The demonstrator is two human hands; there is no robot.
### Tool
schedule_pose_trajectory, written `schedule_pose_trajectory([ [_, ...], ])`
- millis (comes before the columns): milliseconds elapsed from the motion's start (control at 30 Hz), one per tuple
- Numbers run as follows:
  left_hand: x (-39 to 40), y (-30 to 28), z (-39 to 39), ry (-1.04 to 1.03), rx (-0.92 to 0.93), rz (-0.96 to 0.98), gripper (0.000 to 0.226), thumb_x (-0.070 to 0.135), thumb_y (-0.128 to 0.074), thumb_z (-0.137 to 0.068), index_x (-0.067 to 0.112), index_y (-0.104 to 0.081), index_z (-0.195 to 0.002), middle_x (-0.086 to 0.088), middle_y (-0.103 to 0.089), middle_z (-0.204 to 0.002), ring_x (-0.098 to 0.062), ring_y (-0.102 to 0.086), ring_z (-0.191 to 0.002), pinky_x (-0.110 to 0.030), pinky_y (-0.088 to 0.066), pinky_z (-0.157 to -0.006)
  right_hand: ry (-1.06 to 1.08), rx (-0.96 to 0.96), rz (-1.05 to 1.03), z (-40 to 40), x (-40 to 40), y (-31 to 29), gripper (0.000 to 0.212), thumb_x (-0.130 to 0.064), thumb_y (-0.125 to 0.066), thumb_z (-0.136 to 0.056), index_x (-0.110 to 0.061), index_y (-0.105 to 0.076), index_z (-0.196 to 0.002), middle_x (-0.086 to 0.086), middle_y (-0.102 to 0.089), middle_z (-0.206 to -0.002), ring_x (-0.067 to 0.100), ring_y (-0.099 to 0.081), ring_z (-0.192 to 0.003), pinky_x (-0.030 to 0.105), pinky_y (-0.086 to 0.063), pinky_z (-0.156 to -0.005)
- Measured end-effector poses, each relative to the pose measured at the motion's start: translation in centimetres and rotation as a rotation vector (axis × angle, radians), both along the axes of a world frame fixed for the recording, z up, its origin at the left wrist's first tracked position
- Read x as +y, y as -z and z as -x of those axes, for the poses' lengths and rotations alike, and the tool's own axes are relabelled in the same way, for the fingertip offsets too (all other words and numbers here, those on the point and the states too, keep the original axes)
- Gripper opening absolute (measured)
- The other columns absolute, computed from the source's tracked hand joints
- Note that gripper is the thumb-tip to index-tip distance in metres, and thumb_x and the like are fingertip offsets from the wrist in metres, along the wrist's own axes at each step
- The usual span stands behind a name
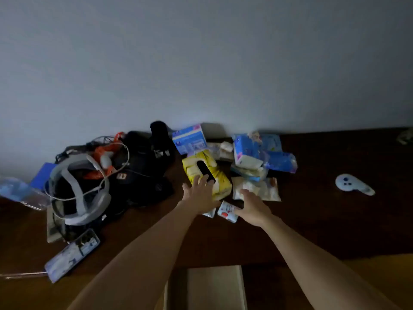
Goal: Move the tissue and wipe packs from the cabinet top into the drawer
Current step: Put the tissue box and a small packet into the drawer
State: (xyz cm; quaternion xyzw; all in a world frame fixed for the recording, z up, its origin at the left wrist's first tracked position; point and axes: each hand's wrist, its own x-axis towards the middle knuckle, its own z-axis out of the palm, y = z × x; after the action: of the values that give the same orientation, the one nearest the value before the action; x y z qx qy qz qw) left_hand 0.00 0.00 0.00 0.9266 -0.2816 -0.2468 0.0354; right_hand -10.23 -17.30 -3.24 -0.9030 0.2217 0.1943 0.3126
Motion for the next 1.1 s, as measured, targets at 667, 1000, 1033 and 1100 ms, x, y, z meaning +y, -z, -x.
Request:
schedule_pose_trajectory([
  [667, 7.0, 1.8, -0.4, -0.104, -0.307, 0.204, 0.060, 0.060, -0.069, -0.084, 0.018, -0.059, -0.126, 0.001, -0.044, -0.143, -0.017, -0.004, -0.154, -0.049, -0.058, -0.088, -0.205, -0.173, 0.315, -1.7, 2.4, 7.6, 0.076, -0.044, -0.068, -0.091, -0.015, -0.034, -0.152, 0.007, -0.045, -0.150, 0.026, -0.046, -0.135, 0.042, -0.046, -0.103],
  [1000, 22.5, 1.0, 13.1, 0.024, -0.284, 0.124, 0.058, 0.066, -0.069, -0.078, 0.024, -0.059, -0.117, 0.008, -0.044, -0.143, -0.013, -0.009, -0.154, -0.031, -0.062, -0.063, -0.476, -0.184, 0.488, -4.0, 12.2, 9.8, 0.067, -0.051, -0.054, -0.096, -0.012, -0.038, -0.148, 0.013, -0.047, -0.147, 0.031, -0.045, -0.133, 0.045, -0.029, -0.116],
  [1033, 23.5, 1.9, 15.0, 0.068, -0.285, 0.122, 0.055, 0.066, -0.069, -0.077, 0.025, -0.058, -0.112, 0.006, -0.049, -0.139, -0.017, -0.017, -0.153, -0.028, -0.060, -0.056, -0.476, -0.240, 0.493, -2.9, 12.9, 10.0, 0.056, -0.045, -0.055, -0.096, -0.011, -0.045, -0.140, 0.013, -0.054, -0.136, 0.030, -0.051, -0.123, 0.043, -0.038, -0.109],
  [1100, 24.9, 3.8, 18.8, 0.137, -0.265, 0.127, 0.052, 0.067, -0.068, -0.075, 0.027, -0.057, -0.107, 0.004, -0.057, -0.130, -0.021, -0.032, -0.148, -0.027, -0.057, -0.046, -0.476, -0.287, 0.408, 0.7, 13.8, 10.0, 0.052, -0.036, -0.066, -0.090, -0.010, -0.049, -0.131, 0.013, -0.059, -0.124, 0.029, -0.057, -0.110, 0.040, -0.047, -0.094],
])
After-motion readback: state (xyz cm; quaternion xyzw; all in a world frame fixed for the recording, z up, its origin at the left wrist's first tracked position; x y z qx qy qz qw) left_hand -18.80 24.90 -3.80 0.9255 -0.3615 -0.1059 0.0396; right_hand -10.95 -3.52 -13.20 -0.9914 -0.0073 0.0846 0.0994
